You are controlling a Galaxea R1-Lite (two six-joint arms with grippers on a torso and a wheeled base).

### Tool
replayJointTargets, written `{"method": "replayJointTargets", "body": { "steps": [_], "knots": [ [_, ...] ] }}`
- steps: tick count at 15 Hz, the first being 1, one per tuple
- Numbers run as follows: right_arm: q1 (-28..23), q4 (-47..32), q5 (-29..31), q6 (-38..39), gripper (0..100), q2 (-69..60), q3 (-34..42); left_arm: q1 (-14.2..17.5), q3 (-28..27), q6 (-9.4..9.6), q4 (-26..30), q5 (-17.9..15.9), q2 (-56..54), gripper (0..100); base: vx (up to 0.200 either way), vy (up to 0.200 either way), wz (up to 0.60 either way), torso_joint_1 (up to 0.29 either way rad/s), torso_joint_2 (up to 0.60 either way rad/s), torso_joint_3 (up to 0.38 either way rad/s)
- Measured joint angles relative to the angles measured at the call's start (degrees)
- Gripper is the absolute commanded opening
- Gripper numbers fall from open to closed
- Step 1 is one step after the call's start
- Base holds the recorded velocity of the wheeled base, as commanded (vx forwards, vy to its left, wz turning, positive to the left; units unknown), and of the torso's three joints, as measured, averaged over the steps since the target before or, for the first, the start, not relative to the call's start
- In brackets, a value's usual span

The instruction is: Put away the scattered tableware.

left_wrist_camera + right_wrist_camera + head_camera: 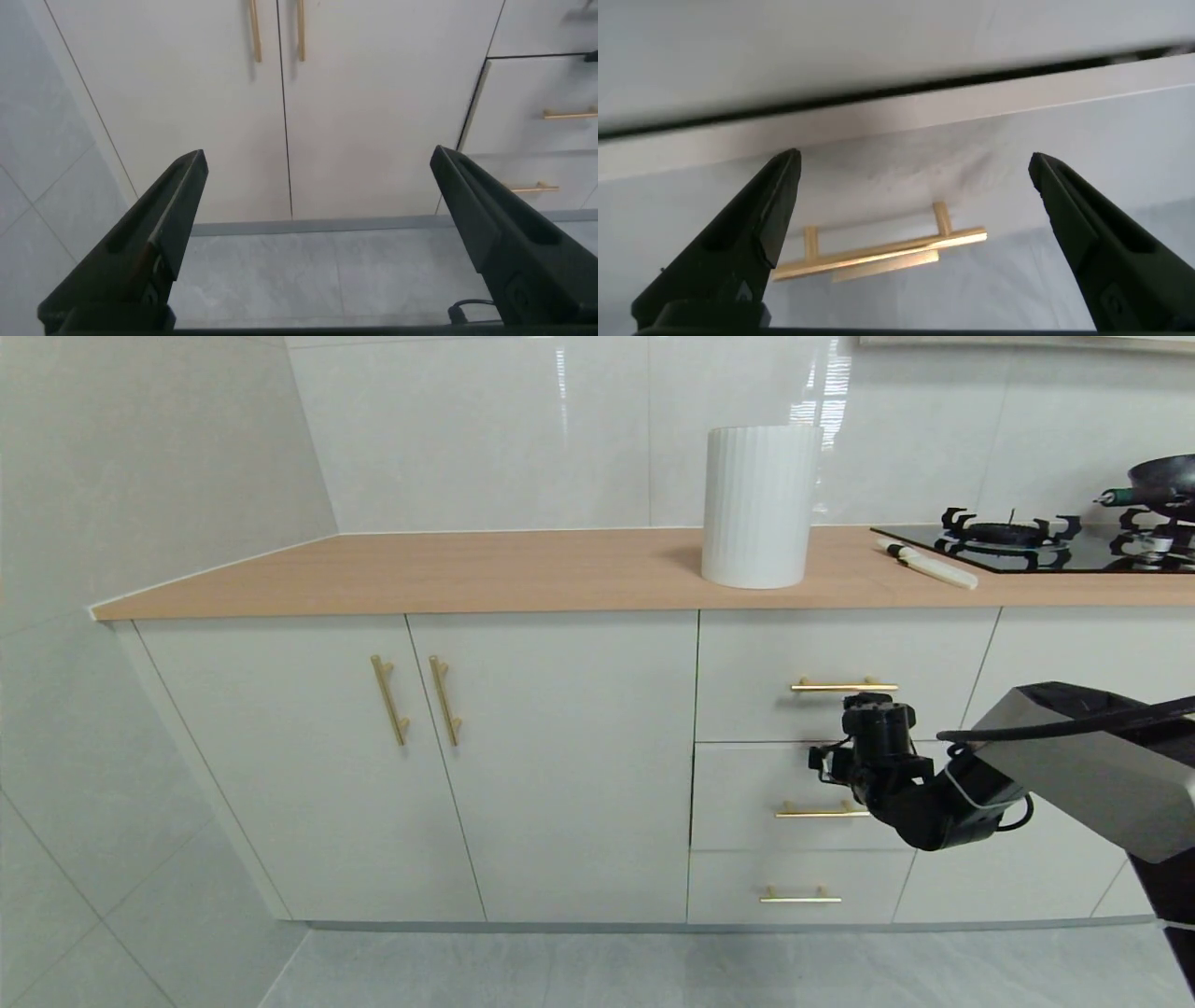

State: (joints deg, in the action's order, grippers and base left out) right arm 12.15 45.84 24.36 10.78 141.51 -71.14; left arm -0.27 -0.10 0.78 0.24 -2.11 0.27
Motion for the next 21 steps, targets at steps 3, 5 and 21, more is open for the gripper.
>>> {"method": "replayJointTargets", "body": {
  "steps": [3, 5, 21],
  "knots": [
    [0.0, 0.2, 0.2, -0.1, 100, 1.4, -0.8, 0.0, 0.0, 0.01, 0.0, 0.0, 0.0, 100, 0.000, 0.000, 0.00, 0.000, 0.00, 0.000],
    [0.0, 0.3, 0.3, -0.1, 100, 1.7, -1.0, 0.0, 0.0, 0.01, 0.0, 0.0, 0.0, 100, 0.000, 0.000, 0.00, 0.000, 0.00, 0.000],
    [-0.6, 4.2, 4.2, -0.3, 100, 1.7, -2.3, 0.0, 0.0, 0.00, 0.0, 0.0, 0.0, 100, 0.000, 0.000, 0.00, 0.000, 0.00, 0.000]
  ]
}}
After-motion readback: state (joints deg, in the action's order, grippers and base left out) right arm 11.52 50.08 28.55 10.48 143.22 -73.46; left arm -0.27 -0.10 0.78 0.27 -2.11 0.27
